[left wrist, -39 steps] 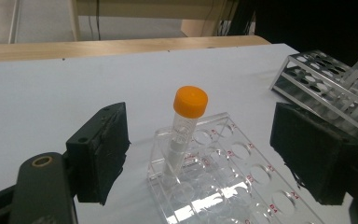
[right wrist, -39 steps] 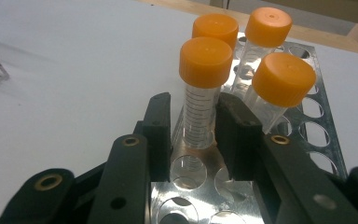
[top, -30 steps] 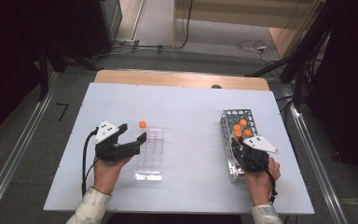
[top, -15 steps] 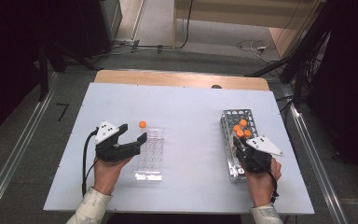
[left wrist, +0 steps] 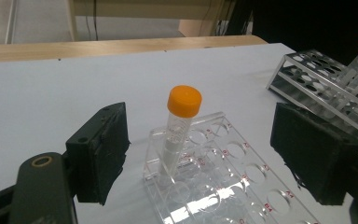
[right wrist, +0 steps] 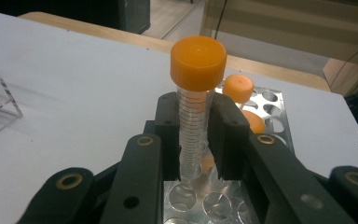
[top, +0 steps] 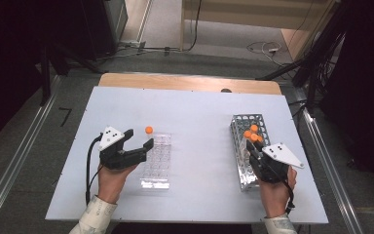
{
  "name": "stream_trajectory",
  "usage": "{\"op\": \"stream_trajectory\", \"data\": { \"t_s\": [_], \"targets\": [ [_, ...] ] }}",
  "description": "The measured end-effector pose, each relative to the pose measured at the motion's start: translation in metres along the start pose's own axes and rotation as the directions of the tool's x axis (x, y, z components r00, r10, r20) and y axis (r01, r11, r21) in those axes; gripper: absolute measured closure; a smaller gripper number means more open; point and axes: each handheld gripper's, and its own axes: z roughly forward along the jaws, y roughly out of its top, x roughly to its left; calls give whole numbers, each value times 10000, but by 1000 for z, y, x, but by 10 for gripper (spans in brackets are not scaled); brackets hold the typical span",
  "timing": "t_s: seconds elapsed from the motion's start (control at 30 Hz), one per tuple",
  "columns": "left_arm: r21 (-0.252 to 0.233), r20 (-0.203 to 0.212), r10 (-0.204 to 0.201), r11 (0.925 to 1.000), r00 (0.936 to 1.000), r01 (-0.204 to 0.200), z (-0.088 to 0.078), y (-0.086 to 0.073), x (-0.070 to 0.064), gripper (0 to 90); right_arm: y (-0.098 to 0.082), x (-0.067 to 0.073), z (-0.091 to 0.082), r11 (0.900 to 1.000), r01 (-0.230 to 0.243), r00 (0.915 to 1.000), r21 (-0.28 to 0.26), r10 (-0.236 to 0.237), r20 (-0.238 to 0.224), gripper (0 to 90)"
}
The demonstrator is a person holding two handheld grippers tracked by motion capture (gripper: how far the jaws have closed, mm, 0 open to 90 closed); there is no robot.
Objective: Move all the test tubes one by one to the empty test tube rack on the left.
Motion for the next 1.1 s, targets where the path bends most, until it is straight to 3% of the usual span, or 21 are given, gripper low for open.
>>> {"op": "stream_trajectory", "data": {
  "t_s": [0.3, 0.6, 0.83, 1.0, 1.03, 1.1],
  "targets": [
    [-48, 3, 15, 10000, 10000, -15, 0, 0, 0, 183, 6, -2, -10, 9995, -53, 10000, -305, 52, -45, 726],
    [-137, 82, 69, 9999, 9999, -68, -2, 2, -3, 182, 10, 6, -18, 9986, -22, 9989, -535, -3, -464, 726],
    [-136, 201, 106, 9999, 9997, -104, -2, 2, -6, 183, 13, 21, -22, 9969, 292, 9951, -726, -359, -926, 726],
    [-103, 515, 376, 9993, 9980, -371, -2, 2, -19, 183, 7, 38, -14, 9977, 518, 9865, -445, -581, -1529, 726],
    [-107, 611, 441, 9990, 9972, -435, -2, 3, -23, 183, 4, 46, -9, 9978, 585, 9804, -307, -632, -1866, 726],
    [-133, 748, 529, 9986, 9958, -520, -2, 2, -28, 183, 3, 49, -8, 9976, 647, 9788, -257, -684, -1931, 726]
  ]
}}
